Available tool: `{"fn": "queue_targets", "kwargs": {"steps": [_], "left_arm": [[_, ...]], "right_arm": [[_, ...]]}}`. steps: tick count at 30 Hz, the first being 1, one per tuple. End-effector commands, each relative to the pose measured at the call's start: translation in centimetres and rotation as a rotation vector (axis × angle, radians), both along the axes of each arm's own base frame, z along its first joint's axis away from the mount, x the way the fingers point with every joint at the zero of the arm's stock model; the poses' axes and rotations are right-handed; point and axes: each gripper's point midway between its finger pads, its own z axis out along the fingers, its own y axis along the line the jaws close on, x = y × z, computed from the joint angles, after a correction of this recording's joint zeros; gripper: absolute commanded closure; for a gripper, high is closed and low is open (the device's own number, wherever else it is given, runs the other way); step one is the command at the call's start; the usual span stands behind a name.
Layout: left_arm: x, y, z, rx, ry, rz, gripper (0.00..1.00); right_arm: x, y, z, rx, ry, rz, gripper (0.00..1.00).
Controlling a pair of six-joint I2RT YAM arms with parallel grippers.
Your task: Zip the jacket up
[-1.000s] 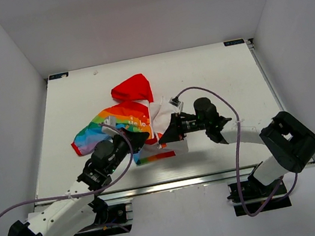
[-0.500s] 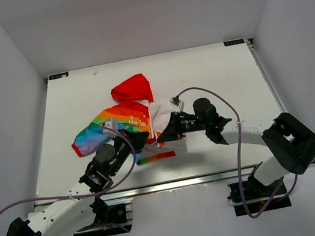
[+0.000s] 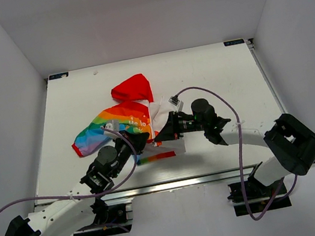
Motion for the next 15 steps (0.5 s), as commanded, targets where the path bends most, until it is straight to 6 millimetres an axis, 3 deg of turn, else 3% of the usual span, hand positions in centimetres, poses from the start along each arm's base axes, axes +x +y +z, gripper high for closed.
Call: {"fn": "queue_targets", "kwargs": {"steps": [1, 9, 15], "left_arm": [[0.02, 0.28, 0.56, -0.014, -0.023, 0.019, 1.00], [0.13, 0.43, 0.43, -0.019, -0.016, 0.038, 1.00], [0.15, 0.51, 0.49, -0.035, -0.009, 0.049, 1.00]], "right_arm": [[0.31, 0.11, 2.48, 0.053, -0.048, -0.038, 1.00], [0.29, -0.33, 2.98, 0.058, -0.051, -0.085, 1.00], [0.31, -0.67, 2.27, 0.030, -0.022, -0.107, 1.00]]}}
